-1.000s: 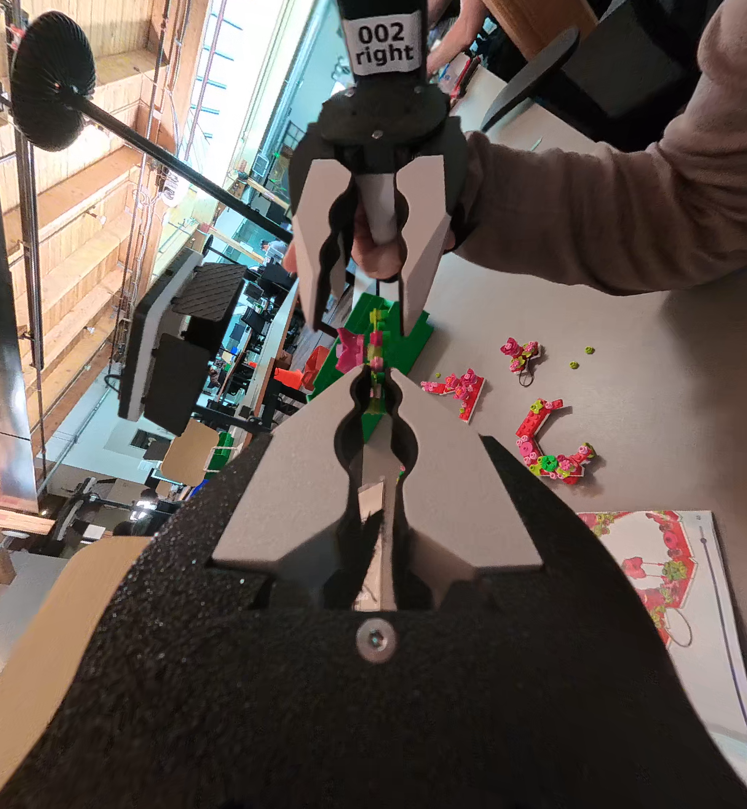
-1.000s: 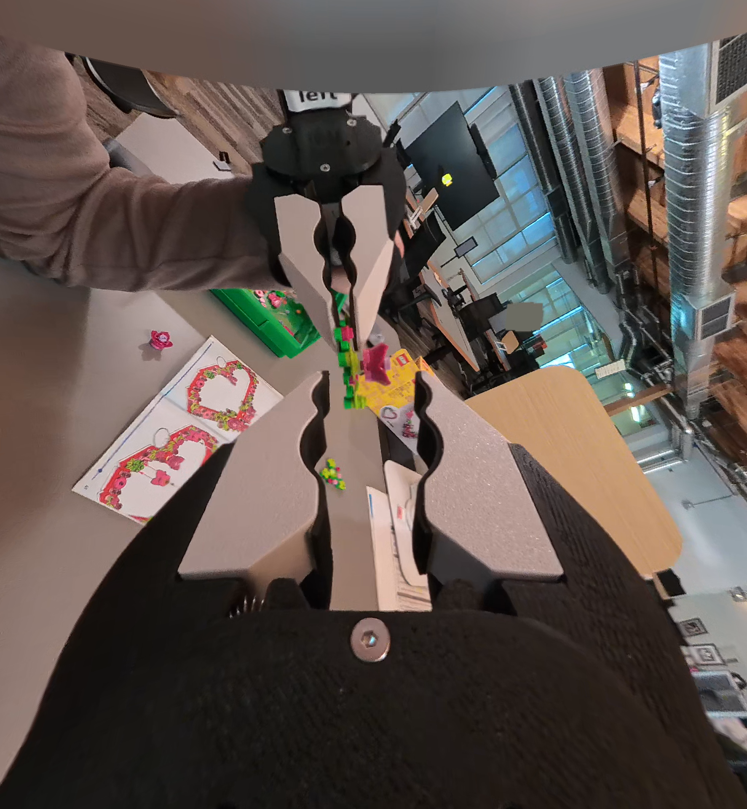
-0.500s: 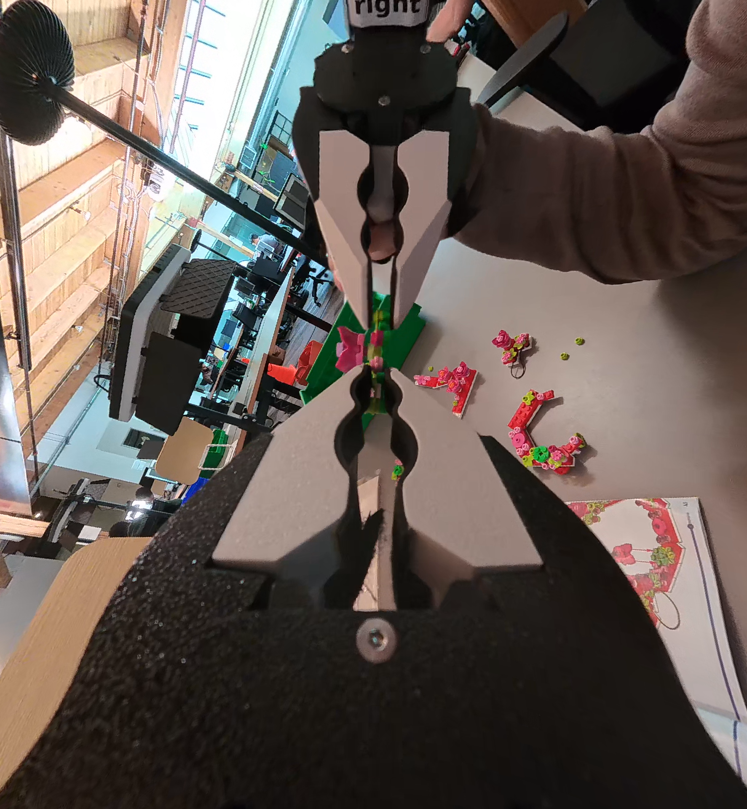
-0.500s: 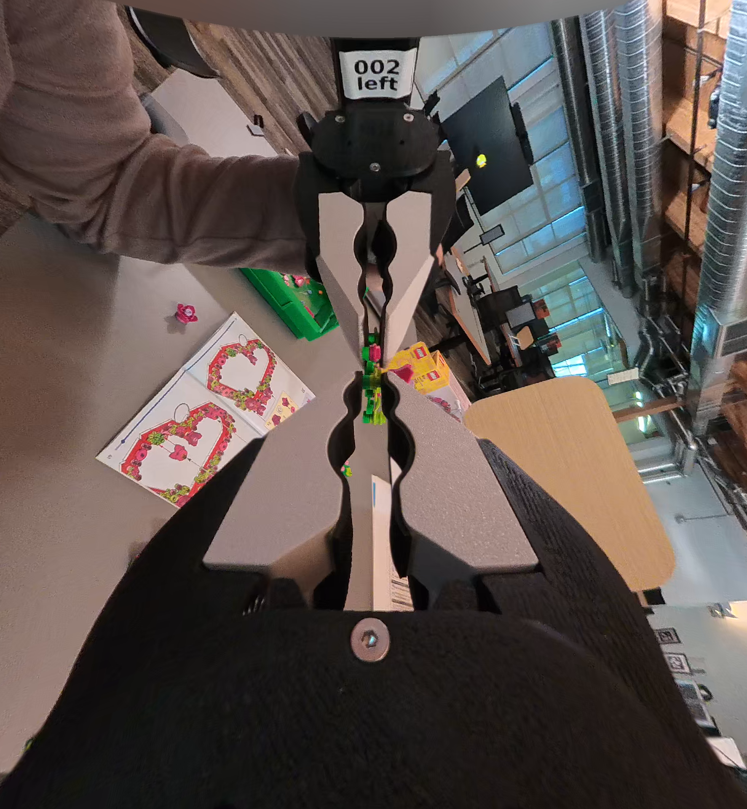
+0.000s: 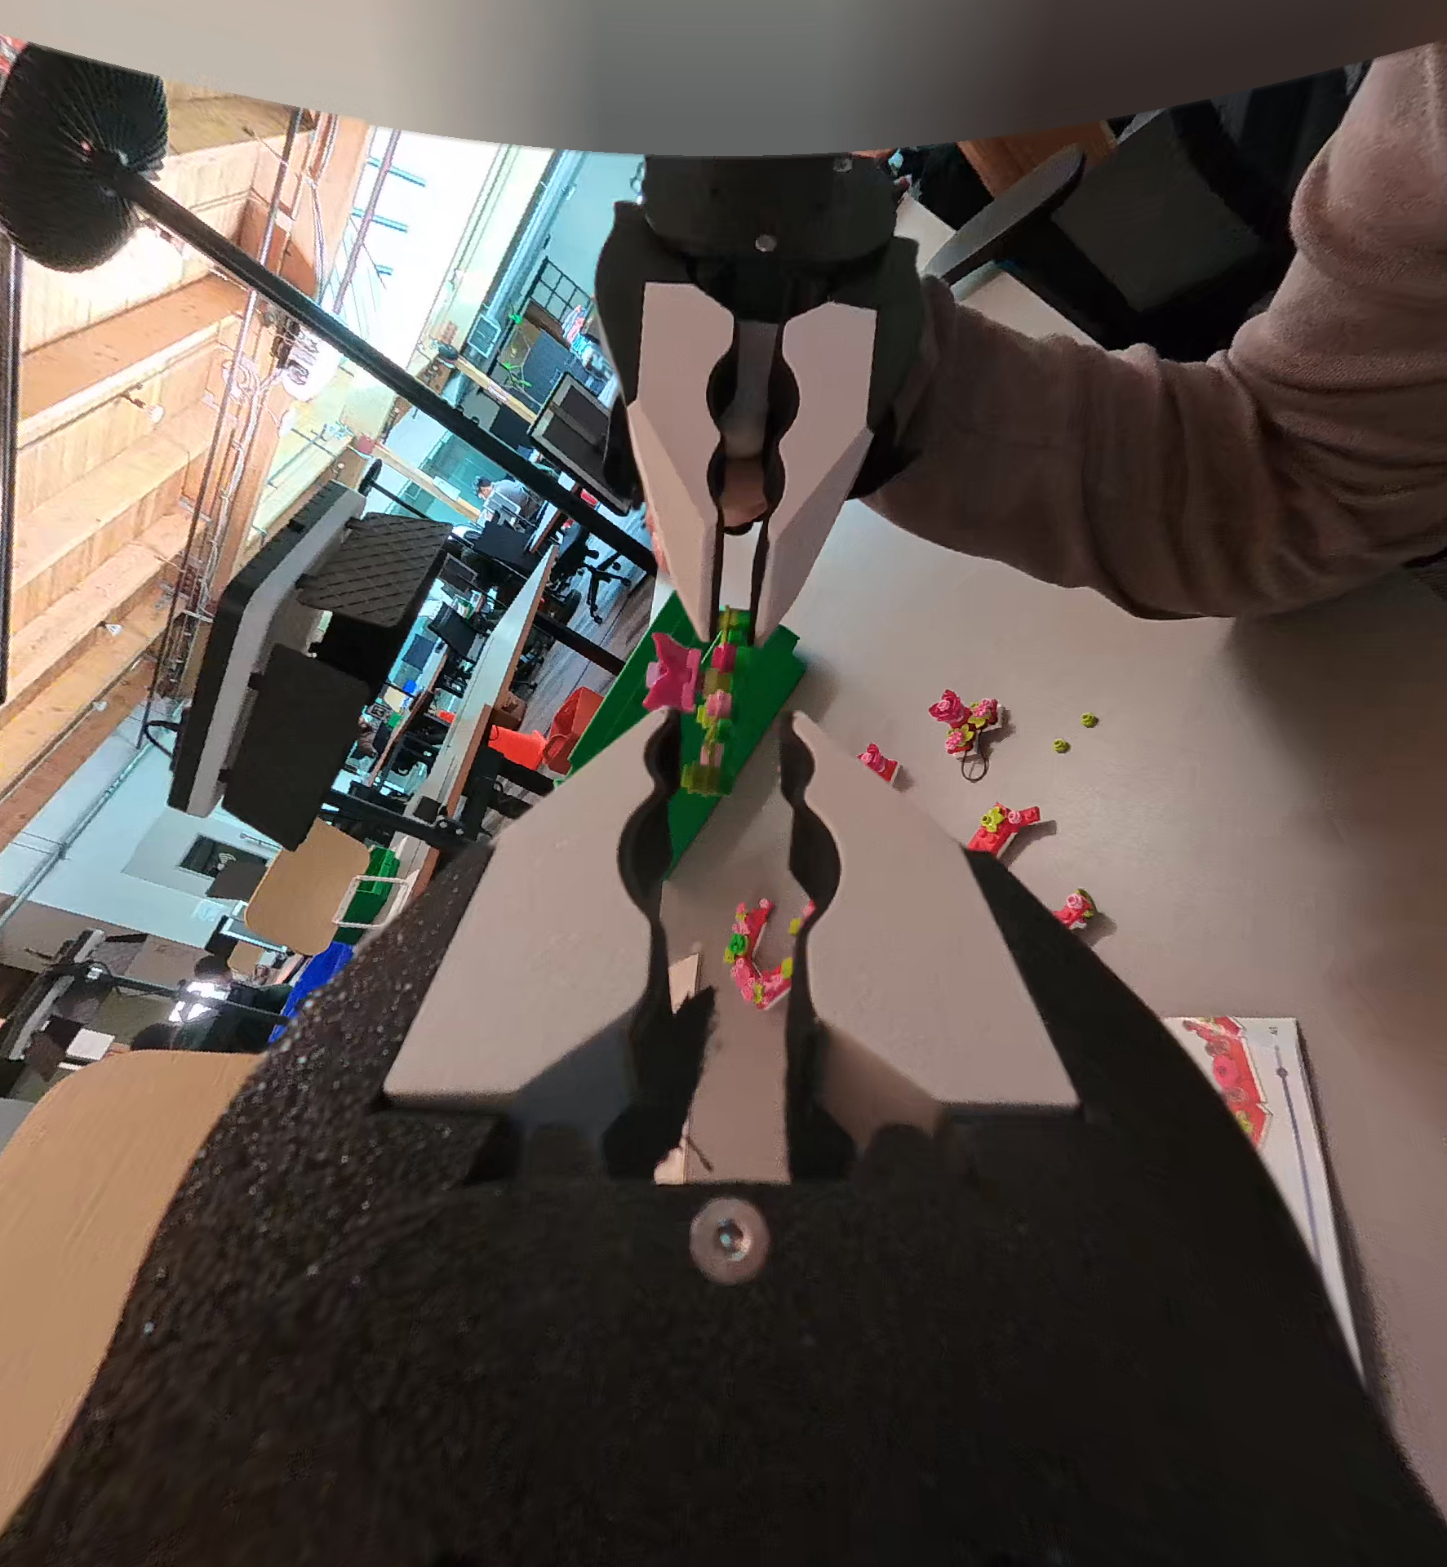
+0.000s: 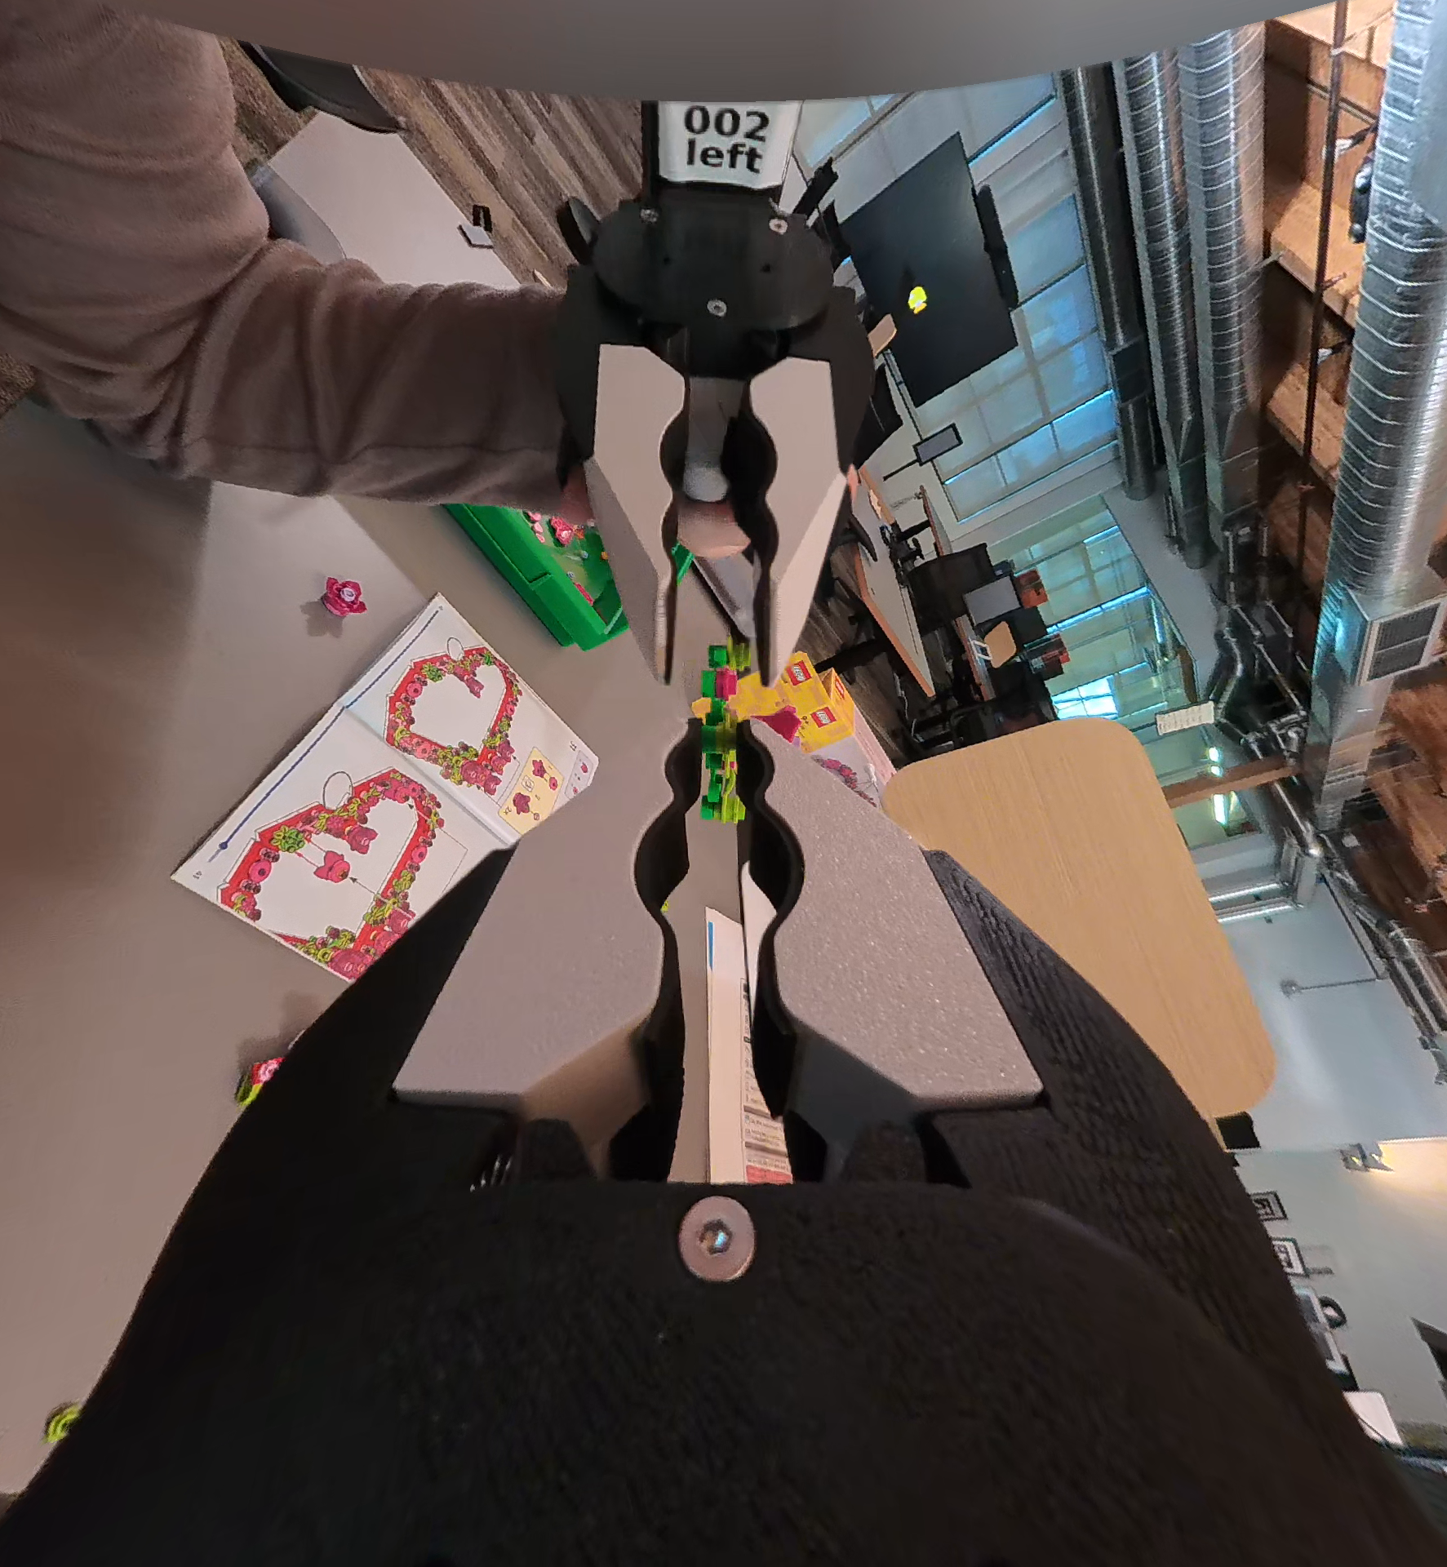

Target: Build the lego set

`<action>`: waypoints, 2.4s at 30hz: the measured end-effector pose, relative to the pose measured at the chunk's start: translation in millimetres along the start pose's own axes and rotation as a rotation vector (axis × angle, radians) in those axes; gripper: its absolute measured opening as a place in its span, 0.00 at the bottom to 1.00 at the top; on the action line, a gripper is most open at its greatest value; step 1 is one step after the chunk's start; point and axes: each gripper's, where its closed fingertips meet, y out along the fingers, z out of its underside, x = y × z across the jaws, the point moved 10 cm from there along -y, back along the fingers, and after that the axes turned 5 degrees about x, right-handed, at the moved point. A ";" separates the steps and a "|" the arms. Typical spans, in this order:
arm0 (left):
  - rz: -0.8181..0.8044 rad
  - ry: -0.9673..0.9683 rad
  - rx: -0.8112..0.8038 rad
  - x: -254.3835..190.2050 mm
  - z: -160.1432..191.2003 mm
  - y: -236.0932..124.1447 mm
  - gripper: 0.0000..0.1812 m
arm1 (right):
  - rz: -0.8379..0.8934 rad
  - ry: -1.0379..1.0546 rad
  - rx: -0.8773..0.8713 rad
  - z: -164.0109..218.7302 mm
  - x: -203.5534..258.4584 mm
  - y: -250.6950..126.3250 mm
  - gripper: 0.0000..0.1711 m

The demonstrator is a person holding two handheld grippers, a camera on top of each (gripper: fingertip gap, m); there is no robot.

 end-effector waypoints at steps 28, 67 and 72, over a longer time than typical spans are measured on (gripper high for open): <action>0.002 -0.194 0.168 14.4 32.8 26.9 0.34 | -0.037 -0.080 0.268 48.5 3.0 -17.9 0.03; -0.032 -0.308 0.485 22.2 67.8 6.5 0.62 | -0.151 0.007 0.293 73.1 28.9 70.4 0.04; 0.017 -0.348 0.501 20.7 82.7 18.0 0.61 | -0.230 0.042 0.455 119.5 48.6 67.2 0.04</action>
